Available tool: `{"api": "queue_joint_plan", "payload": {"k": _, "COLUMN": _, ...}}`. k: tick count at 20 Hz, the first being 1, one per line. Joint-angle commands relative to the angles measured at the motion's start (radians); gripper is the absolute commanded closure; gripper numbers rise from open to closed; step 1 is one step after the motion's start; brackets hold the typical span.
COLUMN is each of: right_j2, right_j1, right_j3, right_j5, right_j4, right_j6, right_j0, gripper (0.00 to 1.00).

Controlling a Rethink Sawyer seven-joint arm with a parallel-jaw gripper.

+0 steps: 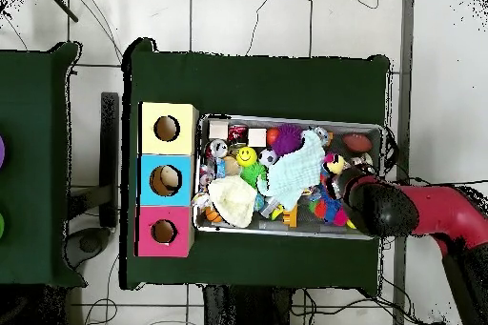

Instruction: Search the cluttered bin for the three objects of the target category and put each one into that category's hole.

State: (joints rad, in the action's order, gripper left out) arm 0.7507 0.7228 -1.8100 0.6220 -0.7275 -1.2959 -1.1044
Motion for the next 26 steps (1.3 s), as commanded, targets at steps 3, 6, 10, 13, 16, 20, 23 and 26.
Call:
{"api": "queue_joint_plan", "payload": {"k": 3, "right_j2": 0.011, "right_j1": 0.278, "right_j3": -0.289, "right_j5": -0.057, "right_j4": 0.189, "right_j6": -0.258, "right_j0": 0.145, "gripper": 1.0}}
{"api": "queue_joint_plan", "payload": {"k": 6, "right_j2": -0.037, "right_j1": 0.342, "right_j3": -0.332, "right_j5": -0.091, "right_j4": 0.23, "right_j6": -0.305, "right_j0": 0.2, "gripper": 1.0}}
{"api": "queue_joint_plan", "payload": {"k": 10, "right_j2": -0.099, "right_j1": 0.403, "right_j3": -0.356, "right_j5": -0.115, "right_j4": 0.267, "right_j6": -0.351, "right_j0": 0.282, "gripper": 1.0}}
{"api": "queue_joint_plan", "payload": {"k": 13, "right_j2": -0.132, "right_j1": 0.449, "right_j3": -0.375, "right_j5": -0.111, "right_j4": 0.308, "right_j6": -0.348, "right_j0": 0.321, "gripper": 1.0}}
{"api": "queue_joint_plan", "payload": {"k": 16, "right_j2": -0.17, "right_j1": 0.451, "right_j3": -0.39, "right_j5": -0.125, "right_j4": 0.327, "right_j6": -0.358, "right_j0": 0.356, "gripper": 1.0}}
{"api": "queue_joint_plan", "payload": {"k": 20, "right_j2": -0.206, "right_j1": 0.407, "right_j3": -0.373, "right_j5": -0.151, "right_j4": 0.321, "right_j6": -0.347, "right_j0": 0.378, "gripper": 1.0}}
{"api": "queue_joint_plan", "payload": {"k": 23, "right_j2": -0.233, "right_j1": 0.387, "right_j3": -0.356, "right_j5": -0.154, "right_j4": 0.316, "right_j6": -0.338, "right_j0": 0.392, "gripper": 1.0}}
{"api": "queue_joint_plan", "payload": {"k": 26, "right_j2": -0.242, "right_j1": 0.352, "right_j3": -0.332, "right_j5": -0.175, "right_j4": 0.312, "right_j6": -0.312, "right_j0": 0.398, "gripper": 1.0}}
